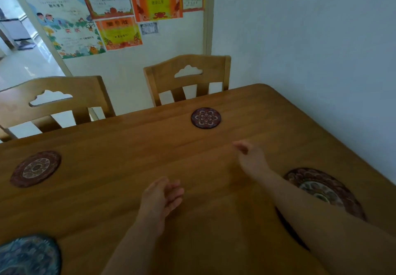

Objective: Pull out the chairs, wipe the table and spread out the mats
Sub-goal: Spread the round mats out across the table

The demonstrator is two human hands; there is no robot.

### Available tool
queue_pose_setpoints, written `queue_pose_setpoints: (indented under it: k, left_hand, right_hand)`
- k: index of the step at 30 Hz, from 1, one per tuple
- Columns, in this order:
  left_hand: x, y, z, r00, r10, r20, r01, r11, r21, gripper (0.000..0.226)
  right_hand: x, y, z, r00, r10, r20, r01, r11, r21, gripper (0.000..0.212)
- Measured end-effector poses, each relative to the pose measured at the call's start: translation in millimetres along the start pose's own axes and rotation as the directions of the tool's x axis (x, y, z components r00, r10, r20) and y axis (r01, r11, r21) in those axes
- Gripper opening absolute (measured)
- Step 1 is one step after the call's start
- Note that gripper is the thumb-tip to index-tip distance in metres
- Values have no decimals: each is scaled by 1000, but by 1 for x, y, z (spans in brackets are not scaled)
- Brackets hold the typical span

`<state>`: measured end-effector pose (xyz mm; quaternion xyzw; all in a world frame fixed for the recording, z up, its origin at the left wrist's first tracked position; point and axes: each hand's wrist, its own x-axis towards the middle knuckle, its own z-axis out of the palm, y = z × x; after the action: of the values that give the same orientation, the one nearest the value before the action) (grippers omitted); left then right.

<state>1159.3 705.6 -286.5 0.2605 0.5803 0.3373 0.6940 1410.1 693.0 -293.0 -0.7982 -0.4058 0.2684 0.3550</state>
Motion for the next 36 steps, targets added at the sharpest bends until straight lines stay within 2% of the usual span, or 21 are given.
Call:
queue_pose_setpoints:
  k: [3, 6, 7, 9, 10, 12, 15, 18, 20, 22, 26, 27, 28, 30, 31, 34, 36]
  left_hand:
    - [-27, -20, 20, 996, -41, 82, 39, 999, 30, 17]
    - [-51, -38, 35, 989, -71, 130, 63, 996, 67, 13]
    - [-59, -44, 40, 988, -78, 134, 69, 995, 76, 13]
    - [-71, -56, 51, 985, -97, 142, 84, 992, 96, 12]
    - [-75, -63, 57, 983, -110, 144, 95, 990, 108, 12]
    - [-84, -76, 75, 976, -151, 158, 130, 982, 137, 11]
    - [-98, -96, 107, 957, -222, 189, 185, 964, 192, 14]
    - [-109, -118, 139, 934, -282, 220, 234, 947, 220, 39]
    - [-112, -130, 156, 935, -276, 224, 216, 942, 258, 55]
    - [-113, -135, 170, 949, -254, 187, 202, 946, 255, 61]
    - [-108, -138, 188, 971, -205, 121, 161, 939, 303, 60]
    - [-105, -139, 191, 975, -196, 106, 156, 941, 300, 57]
    - [-103, -140, 194, 976, -186, 118, 142, 940, 309, 44]
    - [-104, -137, 201, 975, -176, 135, 108, 908, 405, 7]
    - [-102, -137, 204, 974, -170, 150, 85, 886, 456, 3]
    - [-96, -142, 207, 982, -70, 175, -44, 819, 572, 7]
    - [-93, -140, 204, 990, 31, 134, -107, 783, 613, 26]
  right_hand:
    - [-26, 30, -28, 1000, -14, 27, 16, 996, -84, 30]
    - [-46, 67, -72, 995, -1, -102, -16, 985, -171, 29]
    - [-51, 81, -89, 986, 47, -161, -80, 976, -203, 26]
    - [-57, 111, -121, 941, 254, -224, -311, 910, -273, 25]
    - [-60, 125, -135, 904, 364, -224, -421, 847, -325, 29]
    - [-65, 149, -156, 859, 473, -195, -510, 757, -408, 42]
    - [-79, 148, -171, 871, 466, -154, -489, 796, -357, 50]
    - [-83, 145, -179, 872, 463, -159, -490, 818, -303, 56]
    - [-83, 146, -184, 874, 459, -159, -485, 832, -269, 46]
    - [-85, 144, -188, 881, 453, -139, -473, 856, -210, 30]
    - [-87, 139, -194, 916, 393, -82, -400, 875, -272, 34]
    - [-86, 136, -196, 926, 367, -86, -377, 893, -248, 35]
    - [-84, 133, -198, 933, 345, -102, -359, 911, -201, 33]
    - [-79, 129, -204, 906, 390, -162, -396, 918, -3, 25]
    - [-76, 128, -209, 877, 440, -193, -425, 898, 115, 25]
    - [-68, 125, -218, 813, 546, -204, -451, 811, 373, 26]
    - [-61, 121, -219, 787, 595, -162, -448, 732, 513, 23]
